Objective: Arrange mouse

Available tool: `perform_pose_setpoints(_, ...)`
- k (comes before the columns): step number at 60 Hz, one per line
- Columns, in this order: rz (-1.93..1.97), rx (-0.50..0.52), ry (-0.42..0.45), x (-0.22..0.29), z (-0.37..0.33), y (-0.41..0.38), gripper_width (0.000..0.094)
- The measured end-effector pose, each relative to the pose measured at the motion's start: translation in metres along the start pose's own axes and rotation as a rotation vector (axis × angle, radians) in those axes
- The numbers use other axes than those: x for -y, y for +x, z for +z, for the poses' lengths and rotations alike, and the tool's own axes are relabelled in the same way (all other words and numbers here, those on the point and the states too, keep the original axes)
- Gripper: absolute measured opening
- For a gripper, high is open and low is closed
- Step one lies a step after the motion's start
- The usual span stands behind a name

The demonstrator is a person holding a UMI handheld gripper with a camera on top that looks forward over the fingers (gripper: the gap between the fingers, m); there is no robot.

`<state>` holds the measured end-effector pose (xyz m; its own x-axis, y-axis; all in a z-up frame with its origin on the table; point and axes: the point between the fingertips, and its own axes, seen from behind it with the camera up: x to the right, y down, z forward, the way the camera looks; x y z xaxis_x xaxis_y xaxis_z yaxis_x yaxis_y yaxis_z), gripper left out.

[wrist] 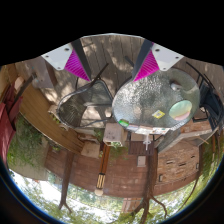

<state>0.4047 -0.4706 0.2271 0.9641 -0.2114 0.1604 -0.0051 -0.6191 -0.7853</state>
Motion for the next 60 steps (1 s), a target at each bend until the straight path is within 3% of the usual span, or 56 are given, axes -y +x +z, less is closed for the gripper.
perform_pose_setpoints(19,-0.025,-0.019,-0.037,-0.050,-0.009,-0.022,0.0850)
perform_pose_setpoints(34,-0.028,0.056,-0.114,-0.122,-0.003,-0.136,0.0850)
perform_pose_setpoints(49,-0.069,0.169,-0.057,-0.097,0.065,-0.263,0.0856)
perform_pose_setpoints(60,-0.112,0.225,-0.061,-0.084,0.142,-0.322,0.0856)
